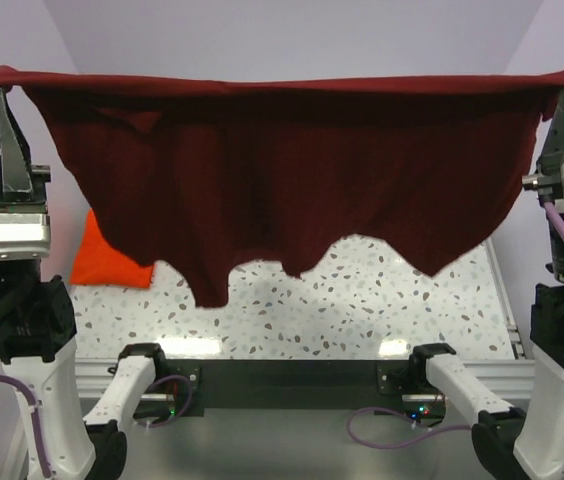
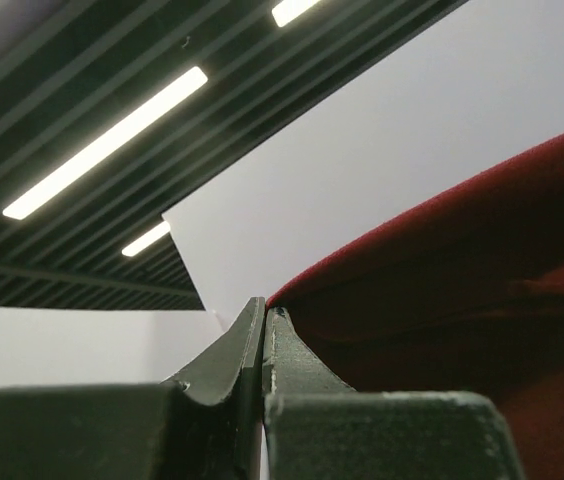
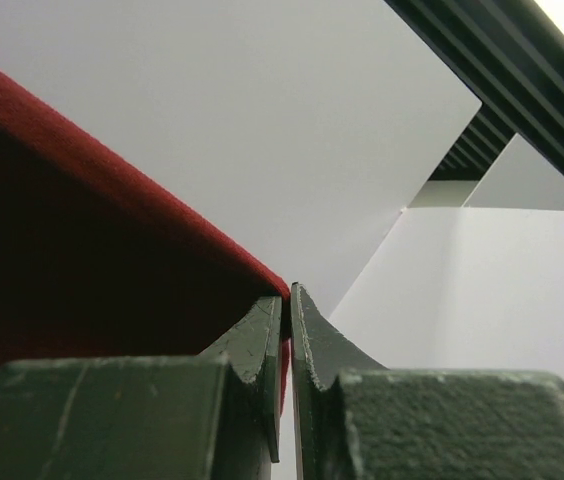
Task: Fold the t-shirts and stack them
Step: Flatten the tshirt out
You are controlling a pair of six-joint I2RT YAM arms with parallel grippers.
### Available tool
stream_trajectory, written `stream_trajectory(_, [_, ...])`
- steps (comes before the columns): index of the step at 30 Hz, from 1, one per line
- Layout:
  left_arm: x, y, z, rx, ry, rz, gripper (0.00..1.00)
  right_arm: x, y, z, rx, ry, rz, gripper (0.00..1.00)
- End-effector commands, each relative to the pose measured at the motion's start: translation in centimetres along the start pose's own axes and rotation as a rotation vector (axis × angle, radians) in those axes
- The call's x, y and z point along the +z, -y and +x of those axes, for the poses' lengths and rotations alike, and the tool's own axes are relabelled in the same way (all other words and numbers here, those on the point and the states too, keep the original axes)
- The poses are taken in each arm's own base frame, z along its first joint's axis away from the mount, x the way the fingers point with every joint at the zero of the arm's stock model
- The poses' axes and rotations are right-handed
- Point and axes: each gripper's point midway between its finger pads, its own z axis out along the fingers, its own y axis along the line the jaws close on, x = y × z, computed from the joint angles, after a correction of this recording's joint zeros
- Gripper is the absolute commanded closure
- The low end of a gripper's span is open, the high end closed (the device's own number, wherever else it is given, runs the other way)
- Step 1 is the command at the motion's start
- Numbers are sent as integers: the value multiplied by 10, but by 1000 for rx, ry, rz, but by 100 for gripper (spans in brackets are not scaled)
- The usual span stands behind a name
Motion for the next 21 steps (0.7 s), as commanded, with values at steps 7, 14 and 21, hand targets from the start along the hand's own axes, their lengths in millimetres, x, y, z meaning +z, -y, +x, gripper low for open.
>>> stream_trajectory(7, [2, 51, 109, 42, -298, 214, 100, 41, -55, 127, -117, -307, -89, 100])
stream_trajectory(14, [-95, 196, 249, -258, -635, 645, 100, -5, -188, 255, -89, -501, -434, 100])
stream_trajectory(21, [-171, 341, 376, -331, -964, 822, 100, -52, -303, 406, -93, -730, -633, 100])
